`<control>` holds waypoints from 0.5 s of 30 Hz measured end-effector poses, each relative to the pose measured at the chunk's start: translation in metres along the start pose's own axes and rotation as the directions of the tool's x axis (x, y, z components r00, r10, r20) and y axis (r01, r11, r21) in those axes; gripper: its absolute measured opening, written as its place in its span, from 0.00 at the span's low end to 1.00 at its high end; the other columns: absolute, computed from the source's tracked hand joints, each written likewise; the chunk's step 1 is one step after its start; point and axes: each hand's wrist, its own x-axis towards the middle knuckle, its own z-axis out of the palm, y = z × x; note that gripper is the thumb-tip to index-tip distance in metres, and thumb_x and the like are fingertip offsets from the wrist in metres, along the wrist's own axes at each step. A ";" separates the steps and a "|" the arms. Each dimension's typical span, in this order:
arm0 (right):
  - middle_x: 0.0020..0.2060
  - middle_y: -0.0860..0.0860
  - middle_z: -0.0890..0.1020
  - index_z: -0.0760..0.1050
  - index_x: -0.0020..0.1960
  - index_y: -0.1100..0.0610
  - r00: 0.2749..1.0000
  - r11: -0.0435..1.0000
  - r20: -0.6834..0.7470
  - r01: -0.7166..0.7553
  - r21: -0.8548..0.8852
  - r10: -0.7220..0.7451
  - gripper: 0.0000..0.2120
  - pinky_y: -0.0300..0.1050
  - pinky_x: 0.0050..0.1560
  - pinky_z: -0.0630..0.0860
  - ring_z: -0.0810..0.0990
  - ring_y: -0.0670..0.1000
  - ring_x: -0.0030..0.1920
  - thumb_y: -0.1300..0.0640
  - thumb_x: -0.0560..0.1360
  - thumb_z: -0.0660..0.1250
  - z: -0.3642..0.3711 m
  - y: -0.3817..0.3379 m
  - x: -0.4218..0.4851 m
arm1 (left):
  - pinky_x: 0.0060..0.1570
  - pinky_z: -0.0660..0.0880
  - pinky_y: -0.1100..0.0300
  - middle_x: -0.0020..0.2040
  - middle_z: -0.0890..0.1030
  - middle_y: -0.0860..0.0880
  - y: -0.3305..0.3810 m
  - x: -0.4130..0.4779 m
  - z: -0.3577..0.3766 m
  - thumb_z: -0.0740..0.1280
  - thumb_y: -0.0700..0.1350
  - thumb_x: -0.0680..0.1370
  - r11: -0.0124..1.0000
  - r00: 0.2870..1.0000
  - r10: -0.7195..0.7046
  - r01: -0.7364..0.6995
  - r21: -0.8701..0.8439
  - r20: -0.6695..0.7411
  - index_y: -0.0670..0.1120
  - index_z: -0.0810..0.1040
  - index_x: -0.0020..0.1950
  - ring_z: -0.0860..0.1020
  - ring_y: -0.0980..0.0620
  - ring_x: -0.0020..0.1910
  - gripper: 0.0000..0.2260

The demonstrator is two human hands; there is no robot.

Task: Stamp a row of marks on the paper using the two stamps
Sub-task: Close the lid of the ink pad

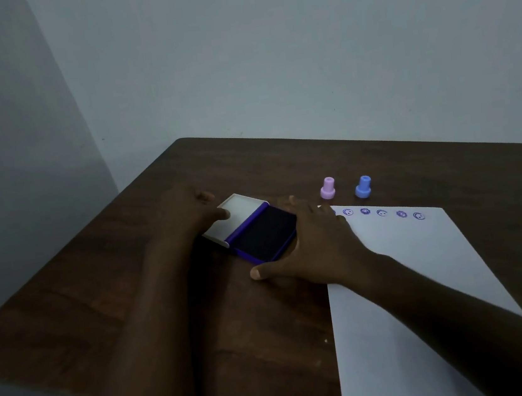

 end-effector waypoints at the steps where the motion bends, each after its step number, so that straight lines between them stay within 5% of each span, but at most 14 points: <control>1: 0.77 0.48 0.60 0.53 0.76 0.45 1.000 1.000 -0.007 -0.002 0.008 0.002 0.59 0.62 0.72 0.63 0.58 0.54 0.76 0.21 0.52 0.67 0.000 0.001 0.001 | 0.56 0.77 0.51 0.46 0.80 0.49 -0.001 0.000 0.000 0.77 0.49 0.69 1.000 1.000 -0.002 0.002 0.010 0.006 0.46 0.82 0.50 0.79 0.47 0.53 0.13; 10: 0.75 0.47 0.65 0.56 0.74 0.43 0.998 0.998 -0.040 -0.039 0.058 0.041 0.62 0.62 0.69 0.67 0.65 0.55 0.73 0.18 0.46 0.64 0.003 0.005 0.007 | 0.34 0.68 0.58 0.37 0.75 0.45 -0.005 0.002 0.003 0.63 0.46 0.78 0.998 0.997 -0.014 0.019 0.066 -0.082 0.39 0.80 0.44 0.72 0.51 0.34 0.12; 13: 0.76 0.48 0.62 0.55 0.75 0.43 0.998 0.997 -0.027 -0.050 0.052 0.051 0.61 0.63 0.71 0.64 0.62 0.55 0.75 0.19 0.47 0.65 0.003 0.005 0.006 | 0.39 0.69 0.57 0.47 0.76 0.47 0.003 0.002 -0.004 0.65 0.46 0.79 0.987 0.999 -0.030 0.023 -0.160 -0.038 0.47 0.79 0.50 0.73 0.51 0.44 0.04; 15: 0.78 0.48 0.59 0.54 0.76 0.43 0.998 0.997 -0.021 -0.061 0.037 0.062 0.62 0.64 0.72 0.62 0.59 0.55 0.77 0.19 0.47 0.65 0.002 0.003 0.005 | 0.42 0.70 0.60 0.52 0.77 0.50 0.007 -0.002 -0.014 0.70 0.43 0.76 0.922 1.000 0.014 -0.010 -0.387 0.008 0.47 0.80 0.57 0.73 0.53 0.51 0.10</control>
